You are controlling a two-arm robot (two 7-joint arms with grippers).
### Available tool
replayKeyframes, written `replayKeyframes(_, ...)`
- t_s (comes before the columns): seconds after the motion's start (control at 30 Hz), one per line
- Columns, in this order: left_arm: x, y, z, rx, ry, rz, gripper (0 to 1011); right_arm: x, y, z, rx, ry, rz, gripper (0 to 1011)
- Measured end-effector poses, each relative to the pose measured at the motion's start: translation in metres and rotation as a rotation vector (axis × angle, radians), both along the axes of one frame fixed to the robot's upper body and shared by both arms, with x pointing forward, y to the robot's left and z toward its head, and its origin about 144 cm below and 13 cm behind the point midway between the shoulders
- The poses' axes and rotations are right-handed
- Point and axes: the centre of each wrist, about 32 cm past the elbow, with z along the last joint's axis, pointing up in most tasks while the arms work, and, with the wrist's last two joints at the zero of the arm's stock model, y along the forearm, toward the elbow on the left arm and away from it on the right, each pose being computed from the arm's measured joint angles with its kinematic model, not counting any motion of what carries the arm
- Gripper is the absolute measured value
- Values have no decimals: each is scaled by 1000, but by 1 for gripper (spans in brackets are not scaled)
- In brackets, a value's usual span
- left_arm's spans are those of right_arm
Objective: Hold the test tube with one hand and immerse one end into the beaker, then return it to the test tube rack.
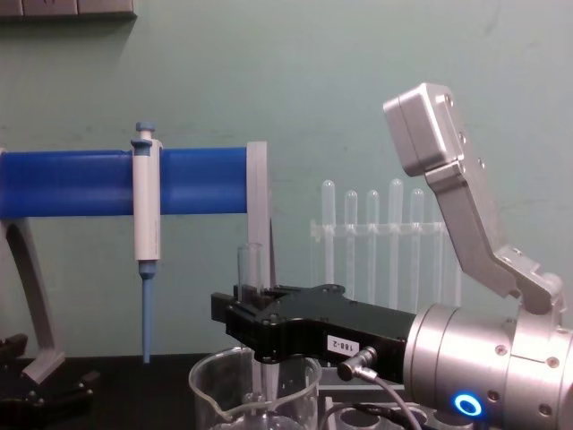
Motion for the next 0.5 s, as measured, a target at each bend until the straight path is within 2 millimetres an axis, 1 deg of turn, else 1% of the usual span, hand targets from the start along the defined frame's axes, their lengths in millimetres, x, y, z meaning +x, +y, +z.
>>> replayKeyframes(0.5,0,0,0,0,0,0,1000,0,0,0,0,0,0,226)
